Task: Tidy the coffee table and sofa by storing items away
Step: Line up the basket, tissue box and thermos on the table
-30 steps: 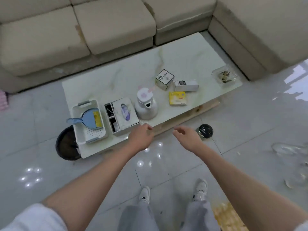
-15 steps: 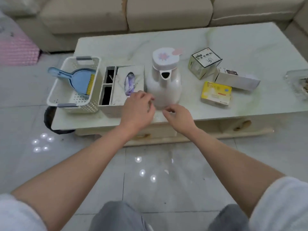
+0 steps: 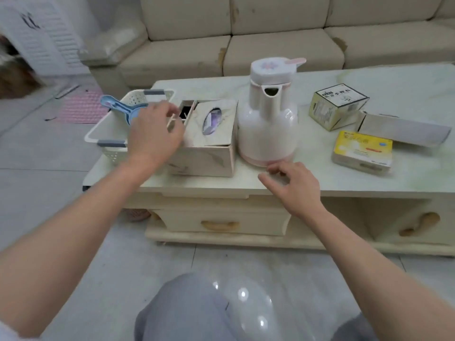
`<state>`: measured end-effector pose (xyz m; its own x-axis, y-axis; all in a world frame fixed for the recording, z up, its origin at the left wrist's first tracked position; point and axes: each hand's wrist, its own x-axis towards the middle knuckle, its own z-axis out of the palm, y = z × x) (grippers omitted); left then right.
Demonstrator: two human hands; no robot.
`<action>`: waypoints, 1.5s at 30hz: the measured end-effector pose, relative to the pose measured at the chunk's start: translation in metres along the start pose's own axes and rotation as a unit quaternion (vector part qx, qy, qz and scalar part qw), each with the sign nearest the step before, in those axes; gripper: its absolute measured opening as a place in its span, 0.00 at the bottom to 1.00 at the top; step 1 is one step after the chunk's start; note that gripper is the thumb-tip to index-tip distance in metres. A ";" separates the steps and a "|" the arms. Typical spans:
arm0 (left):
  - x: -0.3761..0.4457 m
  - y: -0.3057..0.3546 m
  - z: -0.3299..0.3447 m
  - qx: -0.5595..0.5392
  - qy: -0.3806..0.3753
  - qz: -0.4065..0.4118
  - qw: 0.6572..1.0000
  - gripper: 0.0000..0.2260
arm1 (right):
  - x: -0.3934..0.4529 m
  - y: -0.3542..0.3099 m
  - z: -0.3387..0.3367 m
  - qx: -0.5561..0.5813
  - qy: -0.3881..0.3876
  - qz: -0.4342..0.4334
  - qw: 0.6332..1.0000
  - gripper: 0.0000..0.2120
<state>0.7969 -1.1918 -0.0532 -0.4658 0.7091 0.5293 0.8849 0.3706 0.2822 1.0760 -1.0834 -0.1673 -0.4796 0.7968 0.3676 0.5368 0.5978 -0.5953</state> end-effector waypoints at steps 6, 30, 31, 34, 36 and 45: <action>-0.010 -0.071 -0.016 0.212 -0.167 -0.009 0.963 0.20 | 0.003 -0.060 -0.004 0.121 -0.157 0.028 0.980 0.30; -0.089 0.063 0.072 -0.094 -0.119 0.400 0.904 0.11 | 0.027 -0.007 -0.018 0.289 0.178 0.259 0.904 0.18; -0.094 0.073 0.088 -0.119 -0.165 0.386 0.900 0.12 | 0.042 -0.005 -0.023 0.316 0.123 0.262 0.903 0.23; -0.092 0.082 0.116 -0.173 -0.205 0.314 0.911 0.14 | 0.068 0.004 -0.022 0.345 0.002 0.189 0.919 0.25; -0.083 0.080 0.122 -0.187 -0.217 0.312 0.906 0.15 | 0.074 0.014 -0.020 0.350 -0.020 0.165 0.922 0.24; -0.090 0.080 0.118 -0.186 -0.190 0.344 0.900 0.16 | 0.073 0.015 -0.020 0.381 -0.119 0.149 0.905 0.32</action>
<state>0.9096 -1.1555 -0.1726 0.2902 0.8742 0.3893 0.8677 -0.4120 0.2783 1.0633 -1.0147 -0.1357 -0.5777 0.8162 -0.0003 0.0760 0.0535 -0.9957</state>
